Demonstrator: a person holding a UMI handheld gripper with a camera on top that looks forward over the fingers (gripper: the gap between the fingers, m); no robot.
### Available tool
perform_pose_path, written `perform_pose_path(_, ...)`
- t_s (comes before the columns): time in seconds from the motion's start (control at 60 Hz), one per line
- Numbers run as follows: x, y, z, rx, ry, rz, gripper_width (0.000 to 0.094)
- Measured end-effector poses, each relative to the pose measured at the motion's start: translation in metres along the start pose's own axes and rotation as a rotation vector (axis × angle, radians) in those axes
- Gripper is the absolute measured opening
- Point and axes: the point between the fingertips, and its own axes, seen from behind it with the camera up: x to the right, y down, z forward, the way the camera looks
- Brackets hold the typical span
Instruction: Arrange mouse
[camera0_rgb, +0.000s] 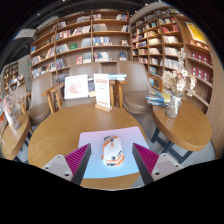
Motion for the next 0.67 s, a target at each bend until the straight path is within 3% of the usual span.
perform_pose_path(0.133,-0.013,-0.007,-0.086,0.075,-0.009,-0.01,0.0856)
perform_pose_path(0.267,-0.03,0.02,-0.148,0.101,-0.033,-0.043,0.0853)
perform_pose_path(0.55,-0.051,0.072,-0.188,0.087,-0.065,-0.113,0.0855)
perform_pose_path(0.667,-0.041,0.07,-0.187,0.105,-0.016,-0.141,0.0855)
